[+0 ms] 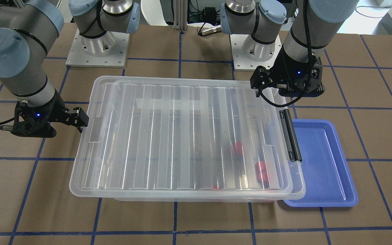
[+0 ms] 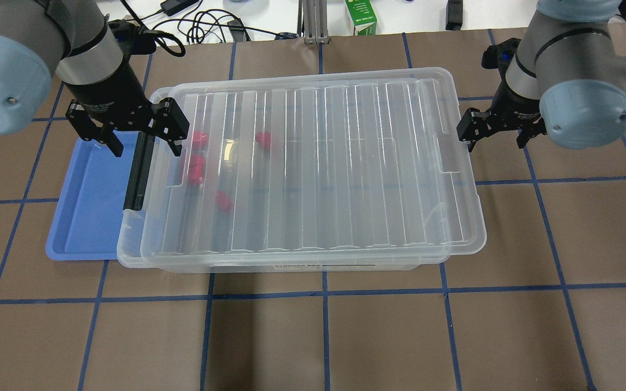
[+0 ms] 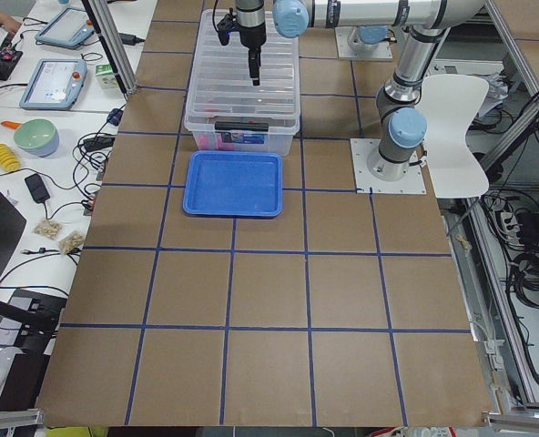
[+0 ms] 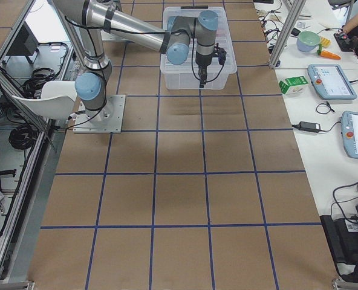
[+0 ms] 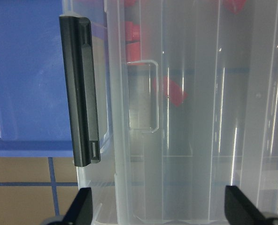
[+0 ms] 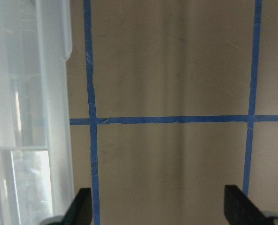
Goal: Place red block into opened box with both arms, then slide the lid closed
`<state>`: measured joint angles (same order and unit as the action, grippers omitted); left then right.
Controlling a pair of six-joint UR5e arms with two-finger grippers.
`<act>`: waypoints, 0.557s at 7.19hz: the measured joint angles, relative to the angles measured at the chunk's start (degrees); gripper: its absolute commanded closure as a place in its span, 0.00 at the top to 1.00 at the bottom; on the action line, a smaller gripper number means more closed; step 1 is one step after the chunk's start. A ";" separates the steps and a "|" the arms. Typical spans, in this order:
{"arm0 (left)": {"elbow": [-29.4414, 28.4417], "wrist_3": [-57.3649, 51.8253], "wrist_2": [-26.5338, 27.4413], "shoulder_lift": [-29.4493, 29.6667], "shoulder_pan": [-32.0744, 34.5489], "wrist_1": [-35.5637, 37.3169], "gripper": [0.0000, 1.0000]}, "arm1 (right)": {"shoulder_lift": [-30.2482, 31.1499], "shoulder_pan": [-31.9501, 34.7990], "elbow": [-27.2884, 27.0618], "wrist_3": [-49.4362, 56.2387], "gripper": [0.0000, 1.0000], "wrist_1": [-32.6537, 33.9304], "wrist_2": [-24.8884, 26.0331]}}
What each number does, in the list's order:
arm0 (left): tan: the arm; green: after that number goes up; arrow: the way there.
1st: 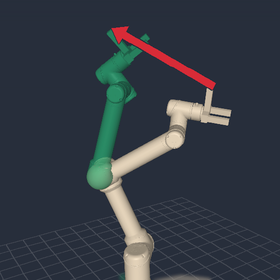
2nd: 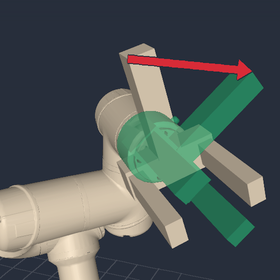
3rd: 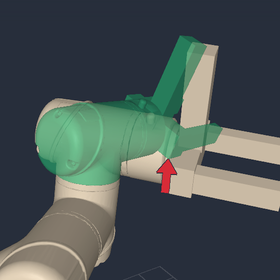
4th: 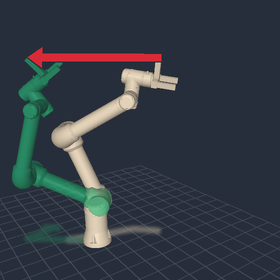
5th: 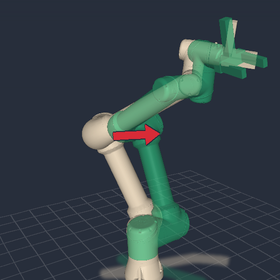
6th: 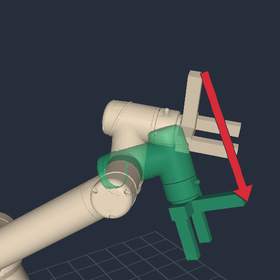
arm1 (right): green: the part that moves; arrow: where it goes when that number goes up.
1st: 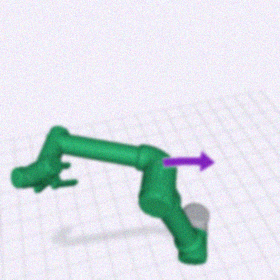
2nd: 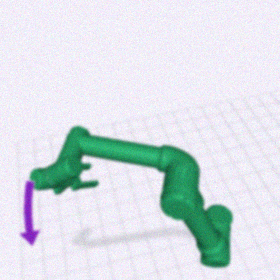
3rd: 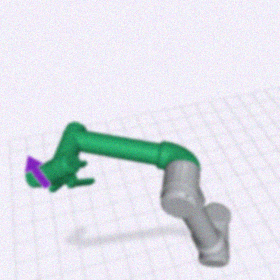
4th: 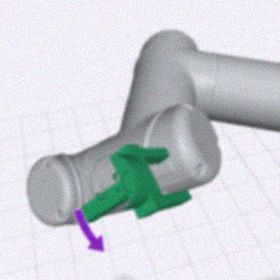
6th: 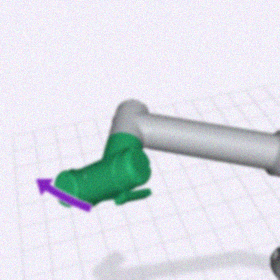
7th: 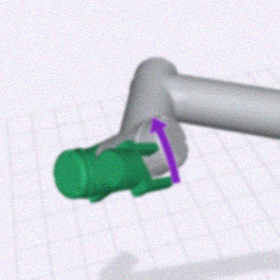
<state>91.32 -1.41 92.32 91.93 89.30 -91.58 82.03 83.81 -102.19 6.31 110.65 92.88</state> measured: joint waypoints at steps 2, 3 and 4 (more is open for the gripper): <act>0.00 0.00 0.05 0.00 0.00 0.00 1.00 | -0.27 1.02 0.46 -0.16 1.00 0.68 0.07; 0.00 0.00 0.05 0.00 -0.02 0.00 1.00 | -0.49 0.76 1.90 0.65 1.00 0.96 0.10; 0.00 0.00 0.05 0.00 -0.06 0.02 1.00 | -0.42 0.32 4.91 1.53 1.00 -0.83 0.10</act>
<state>91.32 -1.41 92.37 91.93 89.24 -91.56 81.61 84.12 -97.28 7.84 109.81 92.98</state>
